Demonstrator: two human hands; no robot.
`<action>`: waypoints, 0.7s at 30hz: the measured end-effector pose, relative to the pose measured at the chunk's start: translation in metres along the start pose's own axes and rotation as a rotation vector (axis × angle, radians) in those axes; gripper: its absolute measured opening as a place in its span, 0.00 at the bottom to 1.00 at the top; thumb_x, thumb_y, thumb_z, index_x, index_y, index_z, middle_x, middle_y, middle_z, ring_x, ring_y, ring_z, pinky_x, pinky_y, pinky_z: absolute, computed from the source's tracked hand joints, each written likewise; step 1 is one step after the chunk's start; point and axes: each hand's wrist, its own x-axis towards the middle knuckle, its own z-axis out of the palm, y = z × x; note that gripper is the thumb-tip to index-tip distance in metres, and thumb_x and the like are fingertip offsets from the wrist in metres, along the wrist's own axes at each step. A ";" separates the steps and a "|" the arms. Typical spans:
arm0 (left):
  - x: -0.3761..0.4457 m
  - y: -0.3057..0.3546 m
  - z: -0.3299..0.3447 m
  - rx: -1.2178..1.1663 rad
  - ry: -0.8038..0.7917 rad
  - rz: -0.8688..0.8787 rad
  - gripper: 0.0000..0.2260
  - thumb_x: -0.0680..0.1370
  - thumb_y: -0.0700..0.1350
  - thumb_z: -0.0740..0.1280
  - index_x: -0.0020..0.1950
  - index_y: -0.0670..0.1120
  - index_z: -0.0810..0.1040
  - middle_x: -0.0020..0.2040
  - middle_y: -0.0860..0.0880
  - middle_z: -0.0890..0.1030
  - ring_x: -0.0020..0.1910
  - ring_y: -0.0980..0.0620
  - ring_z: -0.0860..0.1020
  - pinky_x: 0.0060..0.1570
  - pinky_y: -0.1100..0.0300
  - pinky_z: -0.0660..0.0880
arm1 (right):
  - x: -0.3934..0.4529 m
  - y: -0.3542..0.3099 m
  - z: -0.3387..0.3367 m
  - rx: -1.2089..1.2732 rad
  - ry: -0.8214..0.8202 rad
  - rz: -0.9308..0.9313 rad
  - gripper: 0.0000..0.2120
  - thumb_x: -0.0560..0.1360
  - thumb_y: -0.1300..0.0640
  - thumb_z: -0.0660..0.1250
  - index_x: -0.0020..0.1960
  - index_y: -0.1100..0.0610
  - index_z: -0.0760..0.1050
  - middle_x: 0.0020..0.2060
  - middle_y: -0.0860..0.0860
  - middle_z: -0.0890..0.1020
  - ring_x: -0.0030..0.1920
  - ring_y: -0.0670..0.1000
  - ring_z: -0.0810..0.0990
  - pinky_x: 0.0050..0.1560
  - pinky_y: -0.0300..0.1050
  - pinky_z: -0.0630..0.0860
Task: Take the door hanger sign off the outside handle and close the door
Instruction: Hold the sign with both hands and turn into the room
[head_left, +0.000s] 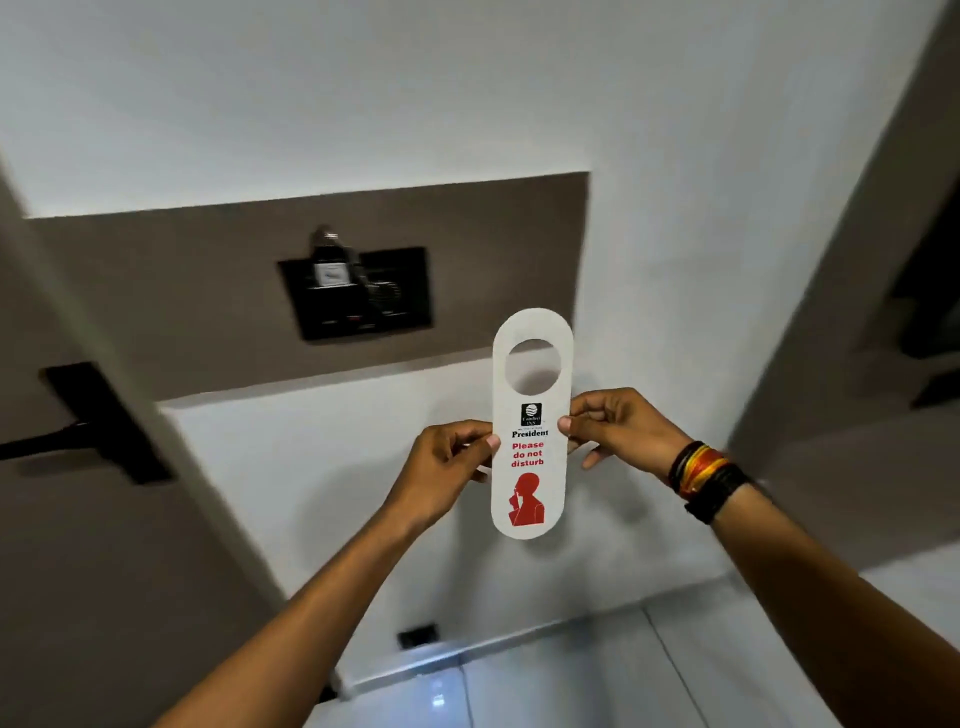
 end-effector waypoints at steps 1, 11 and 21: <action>0.013 0.000 0.032 0.010 -0.039 -0.011 0.10 0.83 0.46 0.66 0.60 0.48 0.86 0.53 0.52 0.89 0.50 0.51 0.88 0.49 0.56 0.85 | -0.008 0.021 -0.027 0.007 0.041 0.025 0.08 0.80 0.60 0.71 0.55 0.63 0.84 0.50 0.61 0.89 0.47 0.56 0.88 0.40 0.45 0.86; 0.110 -0.024 0.357 -0.031 -0.360 -0.198 0.10 0.82 0.48 0.69 0.59 0.49 0.86 0.55 0.50 0.89 0.50 0.50 0.88 0.53 0.51 0.86 | -0.101 0.234 -0.261 0.118 0.401 0.385 0.10 0.77 0.59 0.75 0.57 0.59 0.84 0.47 0.56 0.89 0.42 0.54 0.88 0.44 0.49 0.87; 0.180 -0.081 0.523 -0.014 -0.309 -0.533 0.09 0.81 0.43 0.69 0.57 0.46 0.86 0.55 0.44 0.89 0.47 0.41 0.88 0.49 0.49 0.86 | -0.066 0.365 -0.339 0.176 0.736 0.644 0.07 0.74 0.61 0.78 0.51 0.60 0.85 0.48 0.60 0.88 0.48 0.65 0.87 0.45 0.54 0.86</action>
